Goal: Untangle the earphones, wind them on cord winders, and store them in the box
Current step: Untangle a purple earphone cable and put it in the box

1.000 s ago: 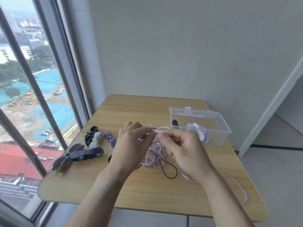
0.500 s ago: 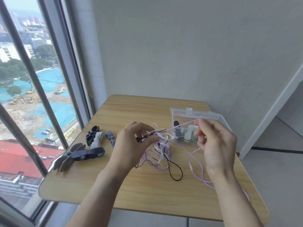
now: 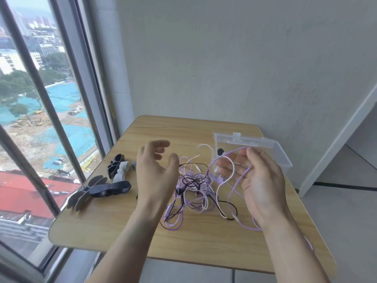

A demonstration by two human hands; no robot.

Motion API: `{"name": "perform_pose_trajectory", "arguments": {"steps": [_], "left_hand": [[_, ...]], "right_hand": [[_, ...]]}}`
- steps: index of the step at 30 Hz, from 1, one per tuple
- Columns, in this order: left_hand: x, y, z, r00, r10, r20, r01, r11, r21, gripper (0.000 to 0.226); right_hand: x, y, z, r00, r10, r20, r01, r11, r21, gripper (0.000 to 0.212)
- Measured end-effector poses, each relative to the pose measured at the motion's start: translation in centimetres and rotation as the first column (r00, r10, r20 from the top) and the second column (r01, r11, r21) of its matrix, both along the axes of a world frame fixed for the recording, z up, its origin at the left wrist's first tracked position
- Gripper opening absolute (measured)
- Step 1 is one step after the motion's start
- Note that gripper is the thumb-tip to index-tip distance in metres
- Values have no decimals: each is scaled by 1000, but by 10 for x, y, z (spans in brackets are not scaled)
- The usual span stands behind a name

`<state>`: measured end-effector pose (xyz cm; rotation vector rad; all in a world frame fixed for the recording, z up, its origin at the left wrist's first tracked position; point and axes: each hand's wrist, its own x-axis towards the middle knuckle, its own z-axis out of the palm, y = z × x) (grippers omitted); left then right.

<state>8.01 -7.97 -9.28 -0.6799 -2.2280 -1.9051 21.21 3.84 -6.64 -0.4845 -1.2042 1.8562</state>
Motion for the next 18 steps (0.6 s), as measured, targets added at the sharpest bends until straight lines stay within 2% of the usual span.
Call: {"name": "perform_pose_trajectory", "arguments": {"steps": [2, 4, 6, 11, 15, 18], "left_hand": [[11, 0, 1, 979, -173, -112, 165, 983, -75, 16], [23, 2, 2, 922, -376, -90, 350, 911, -219, 15], [28, 4, -3, 887, -454, -78, 414, 859, -301, 13], [24, 7, -7, 901, -380, -207, 295, 890, -348, 8], [20, 5, -5, 920, -376, -111, 341, 908, -243, 14], [20, 6, -3, 949, -298, -105, 284, 950, -131, 17]], "right_hand": [[-1, 1, -1, 999, 21, 38, -23, 999, 45, 23], [-1, 2, -2, 995, -14, 96, 2, 992, 125, 23], [0, 4, -2, 990, -44, 136, 17, 982, 190, 24], [3, 9, -1, 978, -174, 118, 134, 948, 288, 26], [5, 16, -3, 948, -298, 109, 266, 934, 237, 25], [6, 17, -5, 931, -339, 133, 312, 931, 192, 26]]}}
